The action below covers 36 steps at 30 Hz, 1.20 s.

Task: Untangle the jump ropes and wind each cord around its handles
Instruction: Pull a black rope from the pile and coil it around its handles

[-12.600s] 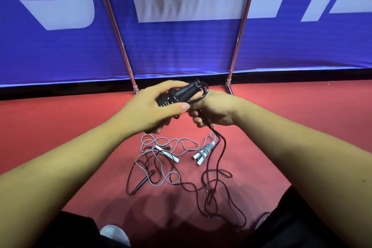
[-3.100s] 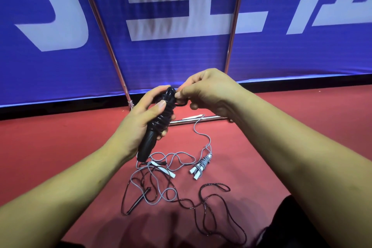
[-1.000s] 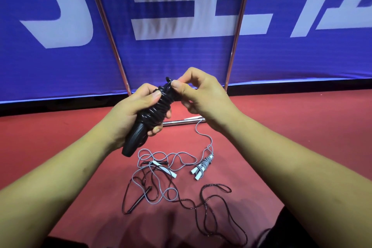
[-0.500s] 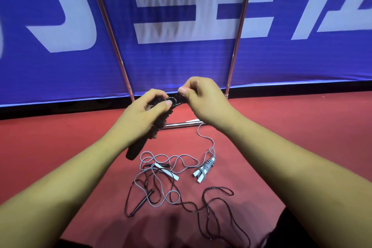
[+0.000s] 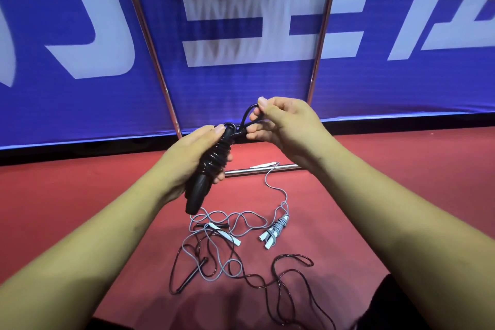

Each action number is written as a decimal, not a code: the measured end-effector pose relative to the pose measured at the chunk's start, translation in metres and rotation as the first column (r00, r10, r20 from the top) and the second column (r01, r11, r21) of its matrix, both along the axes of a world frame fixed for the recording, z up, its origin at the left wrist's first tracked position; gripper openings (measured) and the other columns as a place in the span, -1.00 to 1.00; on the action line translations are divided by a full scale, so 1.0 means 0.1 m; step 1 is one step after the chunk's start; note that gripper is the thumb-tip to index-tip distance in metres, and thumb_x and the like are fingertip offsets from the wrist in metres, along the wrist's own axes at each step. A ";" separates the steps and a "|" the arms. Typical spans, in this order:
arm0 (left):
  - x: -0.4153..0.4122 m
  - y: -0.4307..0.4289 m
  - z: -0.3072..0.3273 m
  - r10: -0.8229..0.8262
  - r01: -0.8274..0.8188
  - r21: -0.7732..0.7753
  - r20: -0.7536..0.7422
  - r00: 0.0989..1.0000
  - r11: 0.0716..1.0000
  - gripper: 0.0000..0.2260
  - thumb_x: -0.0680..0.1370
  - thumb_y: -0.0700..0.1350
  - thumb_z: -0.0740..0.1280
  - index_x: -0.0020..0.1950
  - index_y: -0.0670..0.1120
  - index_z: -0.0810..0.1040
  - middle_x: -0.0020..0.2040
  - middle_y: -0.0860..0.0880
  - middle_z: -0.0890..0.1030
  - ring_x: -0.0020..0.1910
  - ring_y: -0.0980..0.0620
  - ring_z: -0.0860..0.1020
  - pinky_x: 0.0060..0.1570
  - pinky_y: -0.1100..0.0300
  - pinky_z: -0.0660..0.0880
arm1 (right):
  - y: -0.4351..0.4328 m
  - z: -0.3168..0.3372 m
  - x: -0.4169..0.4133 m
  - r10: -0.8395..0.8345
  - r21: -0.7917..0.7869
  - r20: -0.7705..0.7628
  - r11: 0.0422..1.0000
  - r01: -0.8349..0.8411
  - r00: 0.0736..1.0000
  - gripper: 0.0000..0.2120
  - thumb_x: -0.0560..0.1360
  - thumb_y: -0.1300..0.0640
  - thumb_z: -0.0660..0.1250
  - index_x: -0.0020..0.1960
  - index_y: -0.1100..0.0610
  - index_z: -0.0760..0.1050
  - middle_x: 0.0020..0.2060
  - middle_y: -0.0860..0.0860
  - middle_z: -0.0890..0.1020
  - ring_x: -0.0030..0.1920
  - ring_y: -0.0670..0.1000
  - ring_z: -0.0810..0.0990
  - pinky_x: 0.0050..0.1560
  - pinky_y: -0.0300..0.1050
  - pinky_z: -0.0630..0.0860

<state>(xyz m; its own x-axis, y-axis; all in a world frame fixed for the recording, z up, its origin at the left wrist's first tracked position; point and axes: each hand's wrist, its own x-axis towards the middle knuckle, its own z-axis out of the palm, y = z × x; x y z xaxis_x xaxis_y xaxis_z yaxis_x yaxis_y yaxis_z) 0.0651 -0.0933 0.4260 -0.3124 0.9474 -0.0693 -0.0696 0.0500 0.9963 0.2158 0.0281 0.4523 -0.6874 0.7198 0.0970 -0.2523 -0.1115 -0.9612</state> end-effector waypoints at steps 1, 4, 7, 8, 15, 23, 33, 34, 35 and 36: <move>0.00 0.01 0.02 -0.008 0.008 0.012 0.019 1.000 1.000 -0.64 0.53 0.13 0.34 0.09 -0.15 0.47 -0.18 -0.20 0.58 -0.43 -0.11 0.50 -0.44 0.15 0.46 | 0.00 0.03 0.00 0.020 -0.023 -0.031 1.000 -0.021 0.999 -0.77 0.62 0.21 0.24 -0.19 0.27 0.44 -0.25 0.13 0.54 -0.30 0.10 0.58 -0.18 -0.07 0.61; -0.02 0.07 0.12 0.007 -0.010 0.053 0.063 0.998 0.999 -0.62 0.44 0.02 0.38 0.14 -0.16 0.43 -0.15 -0.19 0.59 -0.37 -0.10 0.54 -0.38 0.14 0.51 | 0.04 0.17 -0.03 0.059 -0.018 -0.085 0.998 -0.061 0.995 -0.91 0.56 0.34 0.29 -0.13 0.28 0.48 -0.24 0.14 0.55 -0.29 0.06 0.60 -0.11 -0.06 0.60; -0.09 0.20 0.32 -0.003 -0.002 0.096 0.050 0.999 0.995 -0.58 0.41 -0.10 0.40 0.22 -0.17 0.41 -0.15 -0.17 0.61 -0.29 -0.15 0.60 -0.23 0.07 0.60 | 0.19 0.47 -0.12 -0.016 0.104 -0.064 0.994 0.023 0.998 -0.89 0.55 0.38 0.29 -0.12 0.24 0.50 -0.26 0.13 0.54 -0.35 0.03 0.58 -0.15 -0.09 0.60; -0.13 0.26 0.43 -0.018 0.013 0.121 0.037 0.999 0.993 -0.61 0.43 -0.13 0.41 0.21 -0.16 0.42 -0.16 -0.14 0.61 -0.25 -0.15 0.61 -0.16 0.04 0.62 | 0.25 0.64 -0.16 -0.031 0.151 -0.054 0.988 0.039 0.998 -0.89 0.55 0.37 0.30 -0.12 0.23 0.51 -0.27 0.14 0.53 -0.36 0.04 0.57 -0.17 -0.09 0.60; -0.38 0.87 1.38 0.067 0.000 0.275 -0.234 0.970 0.961 -0.81 0.55 -0.21 0.38 0.15 -0.18 0.55 -0.04 -0.11 0.66 -0.07 -0.01 0.67 -0.17 0.23 0.57 | 0.74 1.77 -0.49 -0.079 0.331 -0.072 0.938 0.098 0.994 -0.94 0.53 0.33 0.34 -0.11 0.23 0.55 -0.29 0.14 0.56 -0.39 0.03 0.57 -0.28 -0.14 0.59; -0.62 1.78 2.29 0.127 -0.021 0.361 -0.272 0.954 0.932 -0.80 0.50 -0.15 0.46 0.08 -0.10 0.55 -0.23 0.04 0.69 -0.24 0.08 0.68 -0.31 0.26 0.56 | 1.50 2.73 -0.75 -0.161 0.306 -0.134 0.932 0.196 0.978 -0.86 0.51 0.44 0.31 -0.12 0.25 0.44 -0.30 0.16 0.56 -0.40 0.05 0.61 -0.28 -0.11 0.65; -1.01 2.76 2.83 0.189 -0.064 0.368 -0.316 0.930 0.927 -0.62 0.36 0.10 0.56 0.08 -0.06 0.65 0.01 -0.16 0.71 -0.07 -0.16 0.69 -0.10 0.03 0.59 | 2.42 3.29 -1.31 -0.395 0.421 -0.105 0.814 0.401 0.913 -0.85 0.51 0.41 0.32 -0.19 0.25 0.45 -0.36 0.15 0.53 -0.50 -0.02 0.51 -0.44 -0.20 0.57; -1.05 2.85 2.85 0.213 -0.080 0.378 -0.325 0.921 0.922 -0.55 0.27 0.19 0.56 0.04 -0.03 0.68 -0.01 -0.13 0.72 -0.05 -0.21 0.68 -0.04 -0.06 0.59 | 2.50 3.32 -1.38 -0.416 0.430 -0.098 0.802 0.415 0.904 -0.83 0.51 0.42 0.32 -0.21 0.25 0.44 -0.38 0.15 0.52 -0.49 -0.01 0.50 -0.41 -0.17 0.57; -1.12 2.96 2.89 0.229 -0.085 0.401 -0.327 0.917 0.912 -0.50 0.18 0.25 0.55 -0.01 0.00 0.70 -0.03 -0.11 0.72 -0.04 -0.22 0.68 -0.03 -0.08 0.59 | 2.62 3.36 -1.48 -0.433 0.441 -0.090 0.790 0.425 0.897 -0.82 0.50 0.43 0.31 -0.22 0.24 0.43 -0.38 0.15 0.52 -0.48 0.01 0.51 -0.37 -0.14 0.58; -1.20 3.09 2.89 0.245 -0.095 0.413 -0.326 0.913 0.906 -0.48 0.13 0.28 0.53 -0.04 0.01 0.72 -0.05 -0.09 0.73 -0.04 -0.21 0.67 -0.02 -0.07 0.58 | 2.71 3.39 -1.56 -0.446 0.449 -0.083 0.781 0.433 0.891 -0.81 0.49 0.44 0.31 -0.23 0.24 0.43 -0.38 0.16 0.51 -0.46 0.03 0.52 -0.33 -0.11 0.59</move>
